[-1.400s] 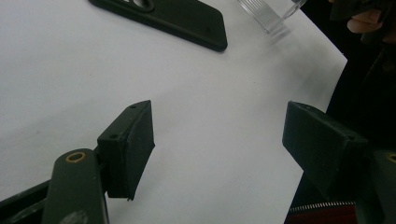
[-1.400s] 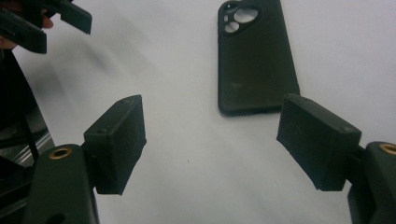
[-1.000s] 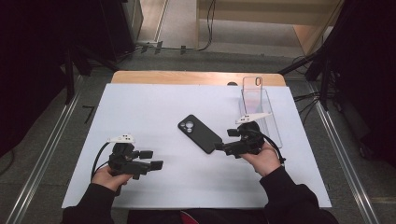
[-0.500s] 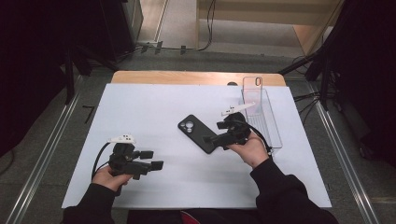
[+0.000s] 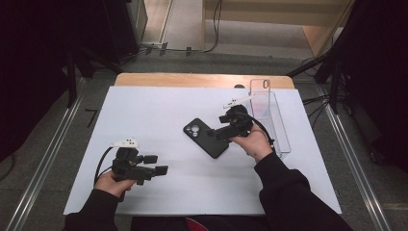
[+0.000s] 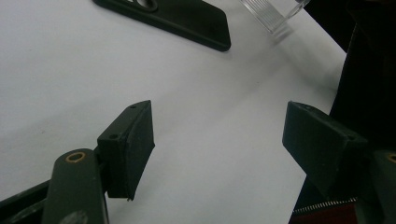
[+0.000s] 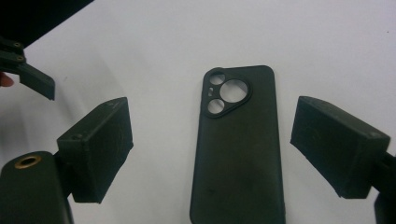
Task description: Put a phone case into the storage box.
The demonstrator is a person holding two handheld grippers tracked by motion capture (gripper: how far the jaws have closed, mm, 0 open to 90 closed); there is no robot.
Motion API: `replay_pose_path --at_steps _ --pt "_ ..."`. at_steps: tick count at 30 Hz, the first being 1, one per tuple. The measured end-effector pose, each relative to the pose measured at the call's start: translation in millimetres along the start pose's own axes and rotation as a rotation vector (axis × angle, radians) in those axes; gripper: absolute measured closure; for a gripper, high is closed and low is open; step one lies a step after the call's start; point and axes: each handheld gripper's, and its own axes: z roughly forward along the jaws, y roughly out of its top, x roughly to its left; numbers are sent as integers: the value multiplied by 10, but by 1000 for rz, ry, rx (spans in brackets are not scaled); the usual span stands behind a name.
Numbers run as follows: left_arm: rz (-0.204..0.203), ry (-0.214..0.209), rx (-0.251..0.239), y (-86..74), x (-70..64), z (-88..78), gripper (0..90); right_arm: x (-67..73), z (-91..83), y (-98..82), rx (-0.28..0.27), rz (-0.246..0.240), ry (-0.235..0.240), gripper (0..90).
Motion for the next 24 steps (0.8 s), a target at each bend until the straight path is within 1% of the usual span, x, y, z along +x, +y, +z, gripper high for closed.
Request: replay_pose_path --at_steps 3,6,8,12,14,16,19,23,24 --pt "0 -3 -2 -1 -4 3 244 -22 39 38 4 0 -9 110" --pt "6 -2 4 1 -3 10 244 -45 96 75 12 -10 -16 110" --pt "8 -4 6 2 -6 16 244 -61 148 96 16 -2 -13 110" --pt "9 -7 8 4 -5 23 244 -51 258 128 37 -25 -18 110" --pt "7 -8 12 5 -2 24 244 -67 312 138 41 -23 -15 110" --pt "7 -7 10 4 1 25 244 -90 360 145 48 -18 -28 110" --pt "3 -7 10 4 2 28 244 -119 424 152 63 -18 -24 110" --pt "5 -7 12 5 5 31 244 -129 480 148 63 -27 -27 110" --pt "5 -8 12 5 4 32 244 -133 490 144 63 -21 -24 110"
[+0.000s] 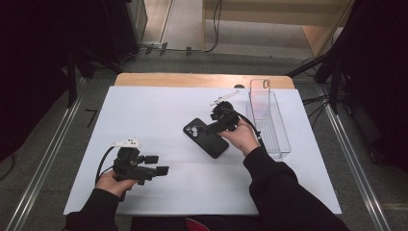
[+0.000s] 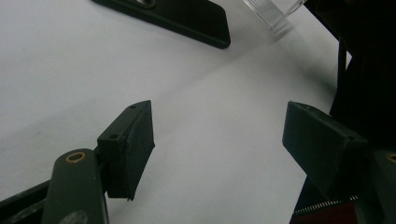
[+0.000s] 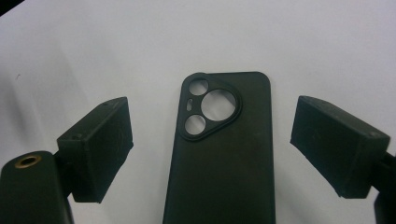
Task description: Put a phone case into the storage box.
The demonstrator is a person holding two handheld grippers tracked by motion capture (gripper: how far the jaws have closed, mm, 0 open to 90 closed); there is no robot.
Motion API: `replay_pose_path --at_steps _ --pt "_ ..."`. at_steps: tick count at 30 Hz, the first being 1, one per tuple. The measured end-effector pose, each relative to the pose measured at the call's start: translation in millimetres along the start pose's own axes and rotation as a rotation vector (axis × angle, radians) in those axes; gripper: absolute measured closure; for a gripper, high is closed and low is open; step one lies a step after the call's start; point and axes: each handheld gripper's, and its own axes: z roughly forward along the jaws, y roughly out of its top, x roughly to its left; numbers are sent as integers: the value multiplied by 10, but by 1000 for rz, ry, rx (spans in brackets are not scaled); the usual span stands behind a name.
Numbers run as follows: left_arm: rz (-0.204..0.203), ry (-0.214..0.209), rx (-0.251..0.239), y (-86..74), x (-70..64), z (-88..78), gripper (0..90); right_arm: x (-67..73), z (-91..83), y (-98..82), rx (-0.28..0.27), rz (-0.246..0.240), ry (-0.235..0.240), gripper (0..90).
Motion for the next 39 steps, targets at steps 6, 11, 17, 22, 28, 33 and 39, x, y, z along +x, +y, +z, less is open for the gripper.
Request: replay_pose_path --at_steps 6,11,17,22,28,33,39 --pt "3 0 3 1 -4 3 244 -8 24 -19 6 -4 -5 110" --pt "3 -1 4 1 -4 2 243 -20 40 -49 29 -6 12 90" --pt "4 -1 5 1 -8 2 244 -29 113 -102 34 -9 -11 0" --pt "5 -1 6 1 -9 1 244 -36 168 -153 42 -8 -10 0" --pt "7 -2 7 2 -10 1 244 -26 248 -216 49 -7 -11 0" --pt "5 -2 7 0 -11 -3 244 -1 308 -252 61 -21 -31 0" --pt "7 -2 9 0 -11 1 244 -22 386 -322 83 -16 -43 0"
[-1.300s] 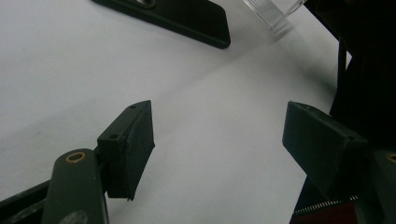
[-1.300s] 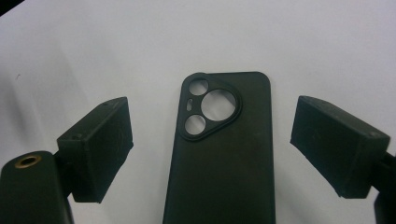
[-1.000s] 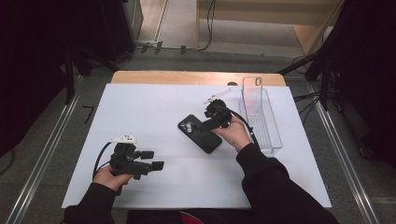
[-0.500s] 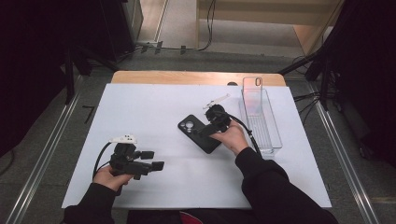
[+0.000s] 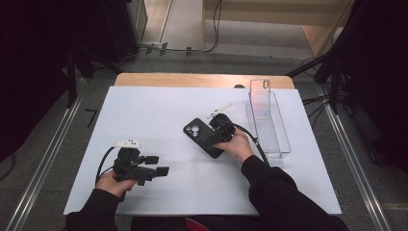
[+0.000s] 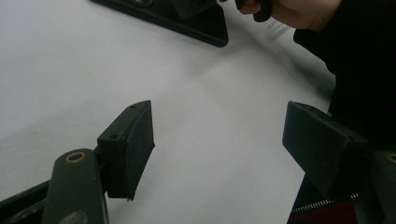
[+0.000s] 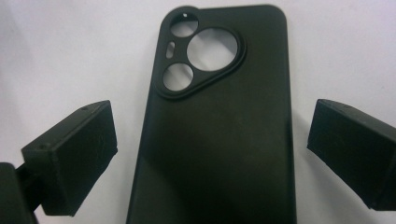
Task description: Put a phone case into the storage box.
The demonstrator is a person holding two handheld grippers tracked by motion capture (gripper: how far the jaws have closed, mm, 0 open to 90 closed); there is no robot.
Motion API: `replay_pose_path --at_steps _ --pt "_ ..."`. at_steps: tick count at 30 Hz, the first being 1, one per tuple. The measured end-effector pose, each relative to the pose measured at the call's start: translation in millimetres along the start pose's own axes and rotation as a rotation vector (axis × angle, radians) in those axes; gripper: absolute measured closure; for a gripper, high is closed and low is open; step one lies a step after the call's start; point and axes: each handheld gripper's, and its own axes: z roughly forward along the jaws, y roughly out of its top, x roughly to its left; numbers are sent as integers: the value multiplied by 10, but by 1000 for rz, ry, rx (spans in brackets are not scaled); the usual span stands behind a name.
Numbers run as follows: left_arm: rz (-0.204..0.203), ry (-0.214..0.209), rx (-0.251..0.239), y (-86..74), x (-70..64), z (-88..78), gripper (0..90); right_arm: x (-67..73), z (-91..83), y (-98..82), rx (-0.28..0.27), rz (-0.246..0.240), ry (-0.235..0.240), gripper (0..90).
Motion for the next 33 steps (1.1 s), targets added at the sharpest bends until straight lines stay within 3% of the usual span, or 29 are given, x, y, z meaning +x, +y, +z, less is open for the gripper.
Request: replay_pose_path --at_steps 13,16,21,33 --pt "-3 1 0 0 0 -6 244 111 90 -91 -20 -71 -87 3" --pt "-3 0 -1 0 1 -7 244 122 86 -124 -42 -83 -116 54" --pt "-1 3 2 0 -1 -5 244 157 100 -158 -55 -106 -149 56" --pt "-8 2 -4 2 -3 -8 244 154 91 -217 -105 -100 -154 110"
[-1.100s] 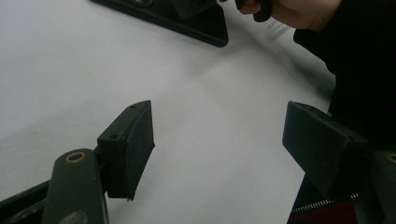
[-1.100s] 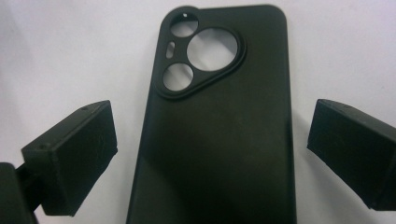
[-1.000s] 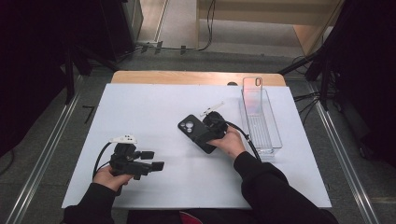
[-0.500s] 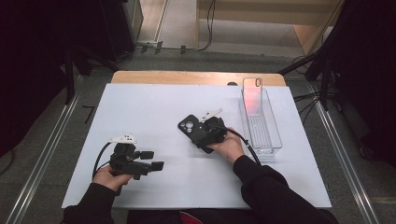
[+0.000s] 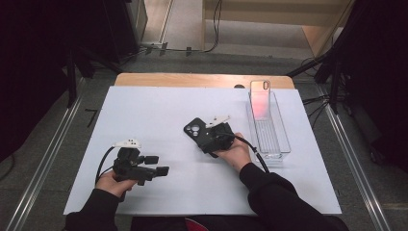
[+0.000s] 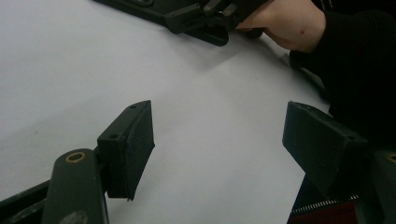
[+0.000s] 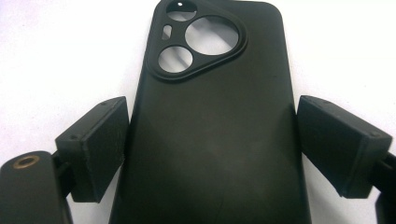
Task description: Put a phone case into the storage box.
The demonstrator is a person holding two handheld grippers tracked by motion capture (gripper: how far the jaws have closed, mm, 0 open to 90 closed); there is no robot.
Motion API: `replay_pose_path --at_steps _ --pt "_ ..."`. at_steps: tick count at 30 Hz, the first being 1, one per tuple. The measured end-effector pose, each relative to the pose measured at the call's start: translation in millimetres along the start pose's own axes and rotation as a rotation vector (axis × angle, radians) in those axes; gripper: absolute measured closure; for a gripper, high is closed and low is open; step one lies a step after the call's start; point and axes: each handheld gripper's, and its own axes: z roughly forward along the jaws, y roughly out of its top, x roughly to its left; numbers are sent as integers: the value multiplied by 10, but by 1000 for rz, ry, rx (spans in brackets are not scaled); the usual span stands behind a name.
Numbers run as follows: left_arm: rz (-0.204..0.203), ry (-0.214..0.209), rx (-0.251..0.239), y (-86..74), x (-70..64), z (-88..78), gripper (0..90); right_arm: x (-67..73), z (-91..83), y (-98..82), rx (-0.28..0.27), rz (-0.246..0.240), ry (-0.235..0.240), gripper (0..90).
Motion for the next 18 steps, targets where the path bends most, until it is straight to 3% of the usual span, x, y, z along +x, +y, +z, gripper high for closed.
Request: replay_pose_path --at_steps 14,18 --pt "10 -5 3 31 -25 -16 245 -46 -57 38 -2 26 29 136" --pt "-30 -20 -5 47 -7 -14 224 -28 -148 89 -28 39 51 136"
